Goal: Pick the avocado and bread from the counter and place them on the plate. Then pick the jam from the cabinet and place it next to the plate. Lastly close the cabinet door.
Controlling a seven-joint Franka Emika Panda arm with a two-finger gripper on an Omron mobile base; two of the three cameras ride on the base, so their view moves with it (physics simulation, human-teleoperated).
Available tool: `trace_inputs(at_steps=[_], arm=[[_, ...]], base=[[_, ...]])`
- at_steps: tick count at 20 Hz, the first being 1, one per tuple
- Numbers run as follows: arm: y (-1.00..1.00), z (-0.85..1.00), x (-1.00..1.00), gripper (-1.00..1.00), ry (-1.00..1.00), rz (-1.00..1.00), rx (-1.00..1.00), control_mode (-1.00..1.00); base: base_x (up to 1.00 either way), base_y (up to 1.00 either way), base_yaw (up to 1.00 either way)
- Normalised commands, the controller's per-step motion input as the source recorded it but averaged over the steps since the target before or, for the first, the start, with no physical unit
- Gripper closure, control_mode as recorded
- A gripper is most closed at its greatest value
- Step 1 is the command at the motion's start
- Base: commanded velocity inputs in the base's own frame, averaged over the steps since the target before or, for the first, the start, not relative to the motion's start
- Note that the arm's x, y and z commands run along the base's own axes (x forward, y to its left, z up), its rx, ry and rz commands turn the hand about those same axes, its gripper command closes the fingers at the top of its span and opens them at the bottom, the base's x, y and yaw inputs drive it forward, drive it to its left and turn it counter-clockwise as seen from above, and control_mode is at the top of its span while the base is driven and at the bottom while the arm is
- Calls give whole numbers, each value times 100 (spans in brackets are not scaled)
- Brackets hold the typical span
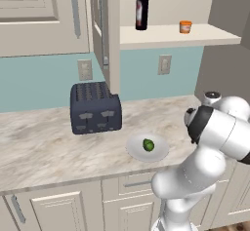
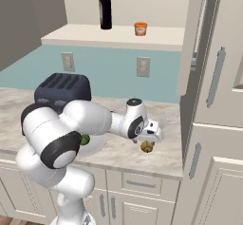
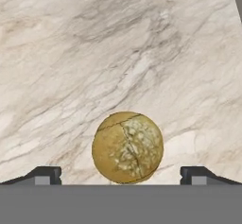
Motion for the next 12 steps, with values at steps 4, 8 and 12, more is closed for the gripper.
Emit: trace_inputs(at_steps=[4, 8, 12], arm=[[-16, -23, 0, -100, 0, 0, -5, -100], [-13, -20, 0, -100, 0, 0, -4, -100], [-2, -18, 0, -100, 0, 0, 0, -100]], base=[[0, 0, 0], [0, 0, 0], [0, 0, 0]])
